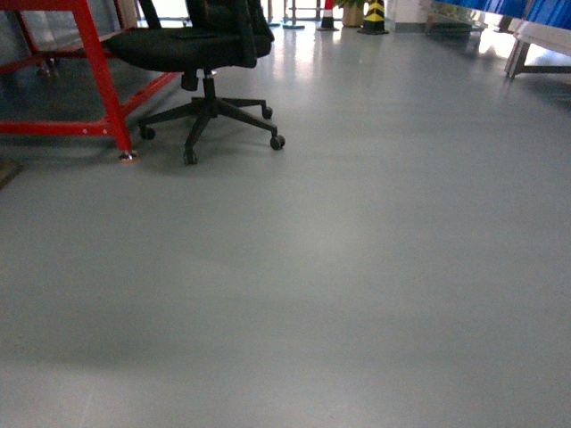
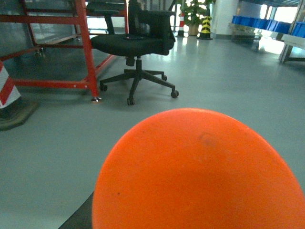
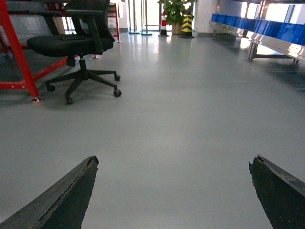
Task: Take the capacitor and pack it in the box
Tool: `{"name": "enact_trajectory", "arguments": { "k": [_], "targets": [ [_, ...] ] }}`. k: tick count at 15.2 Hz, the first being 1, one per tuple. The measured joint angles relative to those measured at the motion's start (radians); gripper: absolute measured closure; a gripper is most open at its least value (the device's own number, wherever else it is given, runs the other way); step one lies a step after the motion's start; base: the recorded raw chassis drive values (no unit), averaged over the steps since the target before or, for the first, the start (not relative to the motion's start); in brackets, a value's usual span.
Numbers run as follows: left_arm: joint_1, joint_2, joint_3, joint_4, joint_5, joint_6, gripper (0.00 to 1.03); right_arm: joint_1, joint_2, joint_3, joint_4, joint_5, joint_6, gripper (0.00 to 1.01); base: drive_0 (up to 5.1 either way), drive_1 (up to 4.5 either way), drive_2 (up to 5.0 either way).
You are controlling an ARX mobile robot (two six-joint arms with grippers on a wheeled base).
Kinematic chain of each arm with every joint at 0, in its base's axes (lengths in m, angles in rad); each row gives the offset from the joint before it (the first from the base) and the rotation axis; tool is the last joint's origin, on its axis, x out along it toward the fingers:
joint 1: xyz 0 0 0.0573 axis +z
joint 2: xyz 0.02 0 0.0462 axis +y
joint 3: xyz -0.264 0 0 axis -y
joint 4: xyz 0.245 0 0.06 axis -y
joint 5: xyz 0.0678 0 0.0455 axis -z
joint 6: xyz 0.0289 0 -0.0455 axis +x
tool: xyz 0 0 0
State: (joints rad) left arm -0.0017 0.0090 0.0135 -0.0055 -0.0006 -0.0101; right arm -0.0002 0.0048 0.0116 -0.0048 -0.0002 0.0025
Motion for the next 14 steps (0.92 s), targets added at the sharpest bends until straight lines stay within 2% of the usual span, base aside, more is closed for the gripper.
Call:
{"name": "enact_trajectory", "arguments": {
  "k": [14],
  "targets": [
    [0.000,0.000,0.000,-0.002,0.000,0.000,0.59,0.000,0.000,0.000,0.000,0.001,0.000,0.03,-5.1,2.37,2.4]
  ]
}}
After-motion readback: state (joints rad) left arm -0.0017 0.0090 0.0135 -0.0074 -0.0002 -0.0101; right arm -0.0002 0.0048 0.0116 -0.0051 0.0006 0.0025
